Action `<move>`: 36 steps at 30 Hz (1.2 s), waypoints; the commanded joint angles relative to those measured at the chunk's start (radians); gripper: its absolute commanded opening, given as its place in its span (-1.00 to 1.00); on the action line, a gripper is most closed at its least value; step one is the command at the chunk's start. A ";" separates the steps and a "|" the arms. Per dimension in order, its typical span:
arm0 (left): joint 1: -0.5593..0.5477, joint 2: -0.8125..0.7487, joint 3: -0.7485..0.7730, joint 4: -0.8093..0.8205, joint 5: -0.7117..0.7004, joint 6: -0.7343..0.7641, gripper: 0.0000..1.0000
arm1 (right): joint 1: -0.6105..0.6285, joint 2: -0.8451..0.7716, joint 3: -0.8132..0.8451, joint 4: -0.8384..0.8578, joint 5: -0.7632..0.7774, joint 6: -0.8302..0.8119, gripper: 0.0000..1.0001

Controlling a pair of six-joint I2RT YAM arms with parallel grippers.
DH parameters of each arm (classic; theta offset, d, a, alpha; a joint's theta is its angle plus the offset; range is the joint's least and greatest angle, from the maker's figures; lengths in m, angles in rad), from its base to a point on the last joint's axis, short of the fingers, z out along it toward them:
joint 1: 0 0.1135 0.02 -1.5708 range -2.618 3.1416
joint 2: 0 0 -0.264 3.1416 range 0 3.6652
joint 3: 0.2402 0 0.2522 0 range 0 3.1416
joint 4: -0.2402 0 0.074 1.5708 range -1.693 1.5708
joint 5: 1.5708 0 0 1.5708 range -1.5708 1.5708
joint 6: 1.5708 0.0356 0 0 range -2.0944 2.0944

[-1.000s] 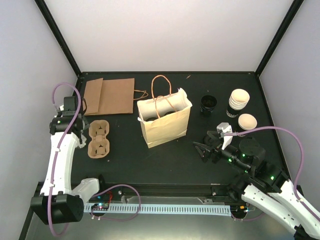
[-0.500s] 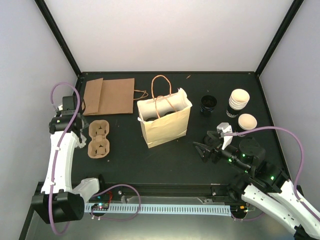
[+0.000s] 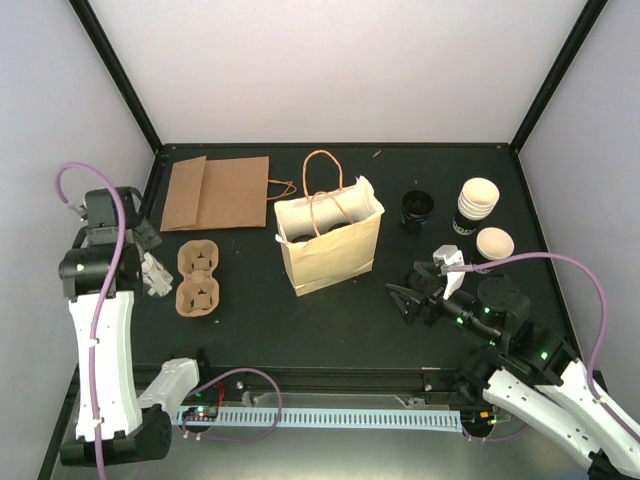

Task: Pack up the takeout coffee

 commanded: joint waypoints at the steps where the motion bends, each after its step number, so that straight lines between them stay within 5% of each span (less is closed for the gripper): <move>1: 0.005 -0.042 0.135 -0.086 0.091 -0.015 -0.96 | 0.003 0.005 -0.002 0.023 0.002 0.003 1.00; 17: 0.005 -0.104 0.502 -0.006 0.626 -0.099 -0.95 | 0.002 0.022 0.008 0.005 0.007 0.001 1.00; 26: 0.004 -0.123 0.292 0.321 1.231 -0.193 -0.97 | 0.002 0.042 0.010 0.002 0.016 0.002 1.00; 36: -0.015 -0.139 0.204 0.369 1.236 -0.191 -0.97 | 0.002 0.044 0.009 0.002 0.022 0.005 1.00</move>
